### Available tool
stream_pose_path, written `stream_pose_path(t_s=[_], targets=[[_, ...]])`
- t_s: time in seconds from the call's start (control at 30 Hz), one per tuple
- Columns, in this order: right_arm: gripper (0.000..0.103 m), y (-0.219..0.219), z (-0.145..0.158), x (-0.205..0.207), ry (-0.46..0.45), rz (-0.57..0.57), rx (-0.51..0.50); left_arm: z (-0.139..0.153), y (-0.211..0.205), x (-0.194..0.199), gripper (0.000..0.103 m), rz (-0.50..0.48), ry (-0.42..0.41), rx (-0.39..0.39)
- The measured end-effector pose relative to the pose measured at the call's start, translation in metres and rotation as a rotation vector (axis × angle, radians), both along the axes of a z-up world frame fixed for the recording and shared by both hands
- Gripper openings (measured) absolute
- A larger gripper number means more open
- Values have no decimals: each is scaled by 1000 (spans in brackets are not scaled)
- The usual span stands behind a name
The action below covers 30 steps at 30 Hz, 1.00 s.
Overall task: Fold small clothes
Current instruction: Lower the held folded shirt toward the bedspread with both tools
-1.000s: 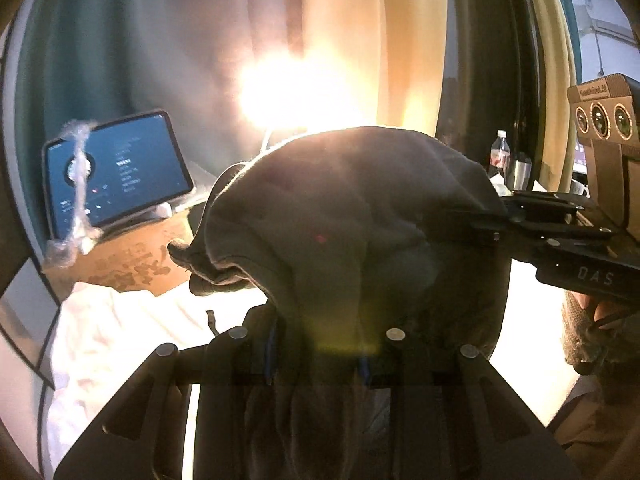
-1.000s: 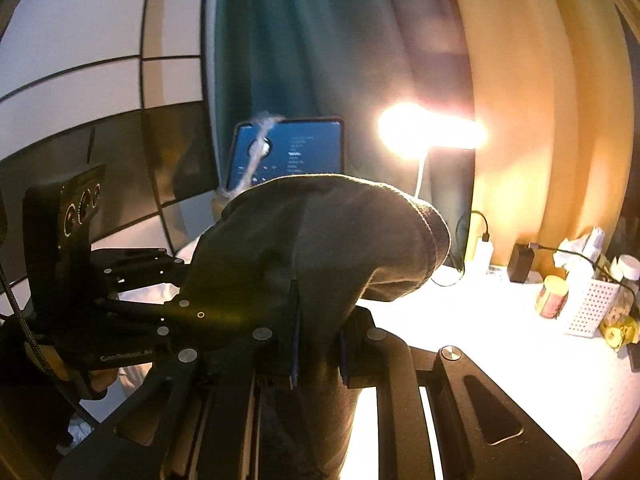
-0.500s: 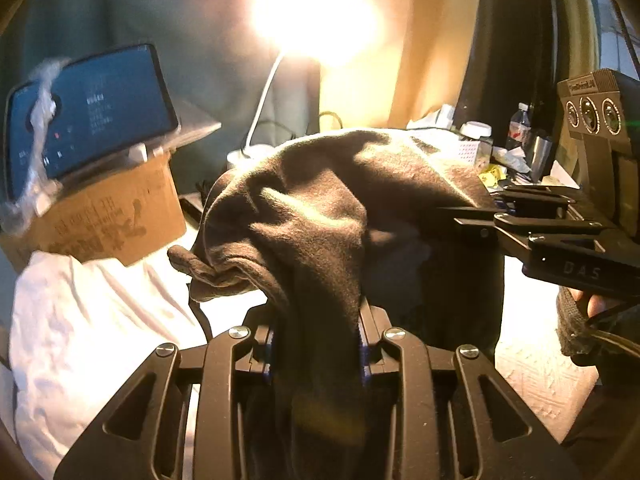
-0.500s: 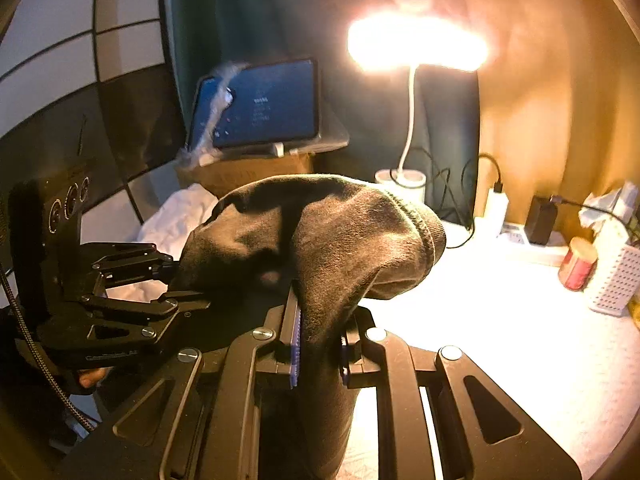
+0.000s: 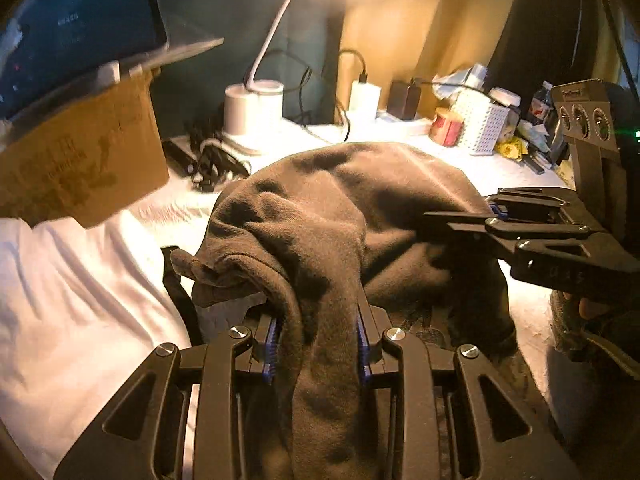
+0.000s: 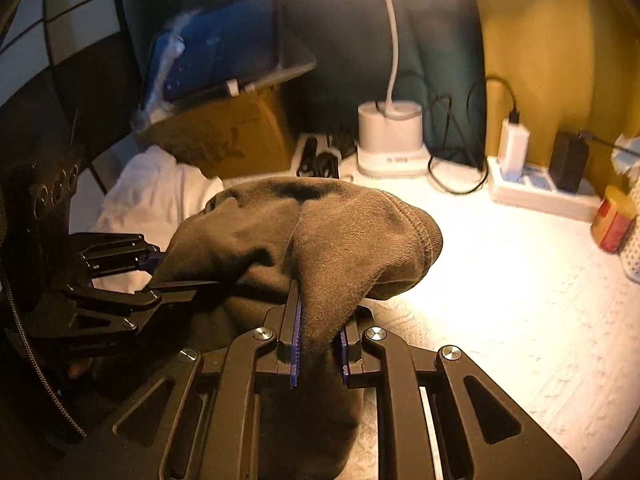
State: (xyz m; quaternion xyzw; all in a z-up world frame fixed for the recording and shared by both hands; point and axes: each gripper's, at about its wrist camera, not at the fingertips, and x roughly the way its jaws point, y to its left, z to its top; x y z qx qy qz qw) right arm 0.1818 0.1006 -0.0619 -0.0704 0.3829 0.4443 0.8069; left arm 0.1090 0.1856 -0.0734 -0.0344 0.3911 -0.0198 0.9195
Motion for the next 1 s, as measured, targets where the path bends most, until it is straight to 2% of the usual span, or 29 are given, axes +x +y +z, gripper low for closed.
stream_pose_path(t_s=[0.23, 0.37, 0.5, 0.63, 0.7, 0.73, 0.77, 0.87, 0.93, 1.0], targets=[[16, 7, -28, 17, 85, -17, -25, -14, 15, 13, 31, 6, 72, -70], [35, 13, -42, 30, 145, -5, -60, -13, 17, 20, 32, -10, 101, -79], [39, 10, -45, 41, 187, -2, -17, -11, 21, 29, 33, -5, 111, -73], [40, 11, -42, 49, 179, -7, -14, -8, 24, 36, 34, 2, 117, -72], [52, 11, -38, 51, 160, -12, -5, -7, 24, 39, 37, 4, 115, -60], [63, 11, -37, 52, 150, -12, 2, -7, 27, 42, 38, 18, 114, -53], [65, 11, -35, 53, 139, -14, 9, -6, 30, 43, 39, 31, 112, -52], [65, 13, -37, 58, 123, -20, 2, -4, 42, 50, 40, 59, 98, -78], [65, 14, -40, 60, 119, -26, -4, -8, 49, 56, 40, 89, 110, -58], [65, 14, -41, 62, 120, -31, 0, -7, 53, 58, 40, 107, 87, -41]])
